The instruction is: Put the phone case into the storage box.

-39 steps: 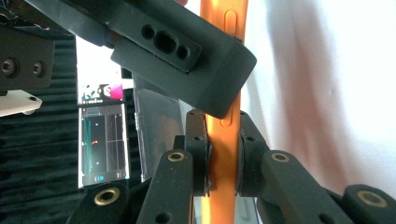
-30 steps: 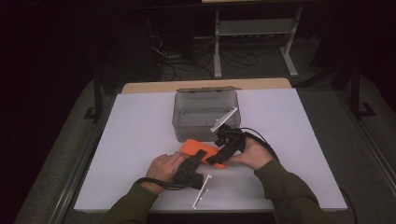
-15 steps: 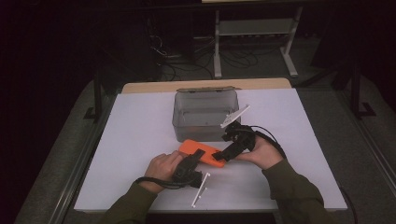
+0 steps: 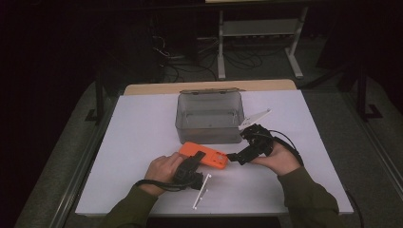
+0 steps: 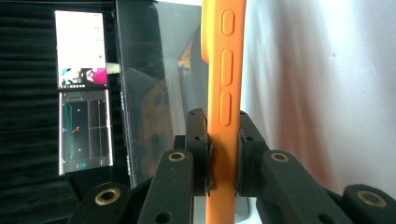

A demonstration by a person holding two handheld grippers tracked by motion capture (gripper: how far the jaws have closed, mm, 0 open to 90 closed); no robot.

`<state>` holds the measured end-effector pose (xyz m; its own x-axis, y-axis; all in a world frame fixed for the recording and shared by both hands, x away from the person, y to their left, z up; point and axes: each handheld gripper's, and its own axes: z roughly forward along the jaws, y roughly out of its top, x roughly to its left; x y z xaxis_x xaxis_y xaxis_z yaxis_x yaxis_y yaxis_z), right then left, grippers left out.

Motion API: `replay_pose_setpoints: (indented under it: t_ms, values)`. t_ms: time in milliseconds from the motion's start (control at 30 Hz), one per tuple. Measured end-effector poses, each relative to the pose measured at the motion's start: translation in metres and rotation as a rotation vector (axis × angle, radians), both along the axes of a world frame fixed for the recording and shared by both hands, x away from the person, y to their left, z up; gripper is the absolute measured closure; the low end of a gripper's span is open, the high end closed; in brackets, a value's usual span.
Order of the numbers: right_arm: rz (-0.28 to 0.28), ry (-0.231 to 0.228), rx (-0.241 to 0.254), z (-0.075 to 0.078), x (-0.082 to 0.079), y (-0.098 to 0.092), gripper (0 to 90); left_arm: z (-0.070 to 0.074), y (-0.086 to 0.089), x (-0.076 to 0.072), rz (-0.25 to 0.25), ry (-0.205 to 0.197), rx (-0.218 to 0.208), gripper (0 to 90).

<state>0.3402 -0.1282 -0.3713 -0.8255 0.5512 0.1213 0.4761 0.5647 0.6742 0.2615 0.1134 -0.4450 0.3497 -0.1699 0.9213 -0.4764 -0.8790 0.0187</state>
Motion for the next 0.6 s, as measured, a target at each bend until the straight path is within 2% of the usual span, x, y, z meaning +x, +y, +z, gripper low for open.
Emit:
replay_pose_setpoints:
  t_ms: [100,467,600]
  values:
    - [-0.013,-0.022,0.005,-0.002,-0.003,-0.007,0.8,0.001,0.001,0.0,0.006,-0.003,0.011,79.1]
    - [-0.079,-0.102,-0.039,-0.022,-0.018,-0.024,0.0,0.002,0.001,-0.001,0.007,-0.002,0.009,79.1]
    - [-0.122,-0.138,-0.018,-0.03,-0.024,-0.032,0.0,0.002,0.002,0.0,0.008,0.002,0.008,79.1]
